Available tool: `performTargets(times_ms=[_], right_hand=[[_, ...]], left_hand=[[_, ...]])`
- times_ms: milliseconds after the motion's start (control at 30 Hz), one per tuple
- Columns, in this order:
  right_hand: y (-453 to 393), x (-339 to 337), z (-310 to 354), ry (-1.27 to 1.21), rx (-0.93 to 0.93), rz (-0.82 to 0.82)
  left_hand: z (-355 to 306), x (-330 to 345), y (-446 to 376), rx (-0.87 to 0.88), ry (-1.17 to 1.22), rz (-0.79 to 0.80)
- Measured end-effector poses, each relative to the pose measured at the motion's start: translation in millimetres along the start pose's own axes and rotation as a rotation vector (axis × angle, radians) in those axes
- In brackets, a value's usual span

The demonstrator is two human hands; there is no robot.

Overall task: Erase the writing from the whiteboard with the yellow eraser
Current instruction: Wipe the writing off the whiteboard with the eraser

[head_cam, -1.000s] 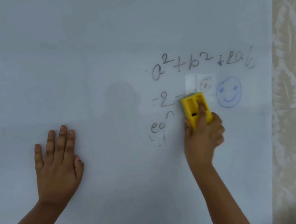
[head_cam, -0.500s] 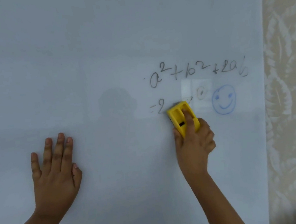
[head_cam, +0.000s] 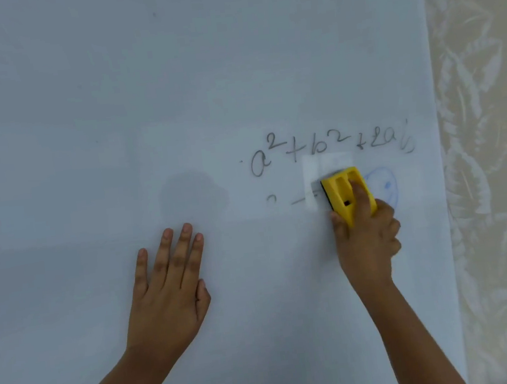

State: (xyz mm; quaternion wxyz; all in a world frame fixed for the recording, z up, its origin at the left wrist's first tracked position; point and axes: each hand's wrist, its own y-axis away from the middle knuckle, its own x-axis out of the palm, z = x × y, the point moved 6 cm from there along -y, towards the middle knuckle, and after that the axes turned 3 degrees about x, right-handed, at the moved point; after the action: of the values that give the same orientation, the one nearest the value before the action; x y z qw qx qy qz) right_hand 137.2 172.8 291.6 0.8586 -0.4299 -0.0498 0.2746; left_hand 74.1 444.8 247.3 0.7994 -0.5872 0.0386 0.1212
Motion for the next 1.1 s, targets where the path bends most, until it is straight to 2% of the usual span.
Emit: performTargets(times_ms=[67,167,267,333,500,567,633,733,900,967,1100], right_hand=[[-8.0,2.4,20.1,-0.011,-0.012,-0.007],[22.6,12.0,57.0,0.026,-0.195,0.005],[58.8,12.4,50.8,0.033,-0.358,0.033],[49.9,5.6,23.5,0.023,-0.318,0.048],[-27.9,-5.5,-17.7,-0.036,0.007,0.000],[-32.8,-5.1,-8.0,-0.041,0.001,-0.020],[-21.2,-1.3,-3.9,-0.026,-0.082,-0.024],[-4.3,-0.2,-25.7,0.013,-0.159,-0.005],[-59.0,-14.9,-69.2,-0.022,0.103,-0.031],[-70.7,-15.2,-64.0,-0.022,0.115,-0.037],[-43.1,-9.0,-59.8,0.004,-0.108,0.001]], left_hand=[[-0.2,1.2,0.9,0.000,-0.002,-0.005],[0.3,1.9,1.5,-0.001,-0.001,-0.011],[0.7,2.0,1.4,0.007,0.007,-0.004],[1.1,2.8,2.0,0.008,0.014,0.004],[2.4,2.0,2.1,0.002,0.004,-0.005],[2.5,1.5,2.2,0.005,-0.001,-0.013],[1.3,2.0,3.1,0.006,-0.012,-0.023],[1.1,2.9,3.0,0.004,-0.014,-0.036],[0.7,2.0,2.5,-0.007,-0.016,-0.056],[-0.1,1.3,3.6,-0.011,-0.017,-0.067],[-0.3,4.5,6.8,0.004,-0.042,-0.090]])
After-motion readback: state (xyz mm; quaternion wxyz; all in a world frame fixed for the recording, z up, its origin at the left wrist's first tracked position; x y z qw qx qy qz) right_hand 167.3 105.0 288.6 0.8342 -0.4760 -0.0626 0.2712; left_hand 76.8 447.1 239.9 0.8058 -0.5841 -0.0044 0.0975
